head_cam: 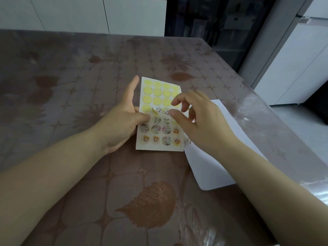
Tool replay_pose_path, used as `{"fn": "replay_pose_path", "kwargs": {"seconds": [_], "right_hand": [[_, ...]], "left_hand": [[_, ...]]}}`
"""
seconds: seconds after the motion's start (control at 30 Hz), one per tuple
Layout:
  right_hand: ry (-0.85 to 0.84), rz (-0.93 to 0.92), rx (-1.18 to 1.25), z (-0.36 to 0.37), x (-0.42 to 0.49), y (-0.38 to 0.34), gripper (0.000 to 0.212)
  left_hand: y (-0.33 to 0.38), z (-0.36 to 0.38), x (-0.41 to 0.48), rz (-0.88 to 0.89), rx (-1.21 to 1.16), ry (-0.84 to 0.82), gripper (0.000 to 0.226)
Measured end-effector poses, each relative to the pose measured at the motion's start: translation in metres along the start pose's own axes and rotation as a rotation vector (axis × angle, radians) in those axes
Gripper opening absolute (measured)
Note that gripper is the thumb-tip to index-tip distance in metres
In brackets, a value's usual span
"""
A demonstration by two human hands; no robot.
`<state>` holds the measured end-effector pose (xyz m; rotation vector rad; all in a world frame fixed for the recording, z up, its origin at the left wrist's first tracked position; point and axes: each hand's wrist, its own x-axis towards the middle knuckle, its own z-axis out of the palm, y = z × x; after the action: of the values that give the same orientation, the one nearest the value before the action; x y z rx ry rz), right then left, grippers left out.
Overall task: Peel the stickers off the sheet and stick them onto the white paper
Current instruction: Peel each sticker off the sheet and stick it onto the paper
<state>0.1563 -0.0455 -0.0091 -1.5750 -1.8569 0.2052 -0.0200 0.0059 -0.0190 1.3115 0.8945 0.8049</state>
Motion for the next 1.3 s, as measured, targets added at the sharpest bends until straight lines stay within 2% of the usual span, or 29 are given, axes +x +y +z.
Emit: {"fn": "replay_pose_path", "kwargs": {"seconds": [0.1,0.33,0.5,0.6,0.73,0.83,0.93,1.3], "right_hand": [[0.05,-0.06,0.001,0.01,0.003,0.0,0.02],[0.114,-0.115,0.062,0.016,0.004,0.001,0.012],[0.02,0.086,0.265,0.007,0.007,0.0,0.01],[-0.018,0.119,0.341,0.005,0.008,0.0,0.009],[-0.083,0.089,0.347,0.007,0.007,0.001,0.01],[-0.082,0.042,0.299,0.009,0.007,0.002,0.01],[-0.062,-0.006,0.261,0.009,0.006,0.004,0.013],[0.001,-0.122,0.208,0.006,0.002,0.003,0.012]], "left_hand": [[0.002,0.006,-0.005,0.022,-0.013,-0.045,0.087],[0.001,0.012,-0.009,0.136,0.105,-0.053,0.095],[-0.002,0.008,-0.007,0.129,0.176,-0.049,0.1],[-0.003,0.007,-0.007,0.129,0.205,-0.069,0.1],[-0.004,0.007,-0.007,0.166,0.249,-0.089,0.09],[-0.005,0.009,-0.009,0.212,0.366,-0.093,0.07],[-0.005,0.009,-0.009,0.161,0.369,-0.065,0.053],[-0.004,0.008,-0.008,0.127,0.378,-0.051,0.048]]}}
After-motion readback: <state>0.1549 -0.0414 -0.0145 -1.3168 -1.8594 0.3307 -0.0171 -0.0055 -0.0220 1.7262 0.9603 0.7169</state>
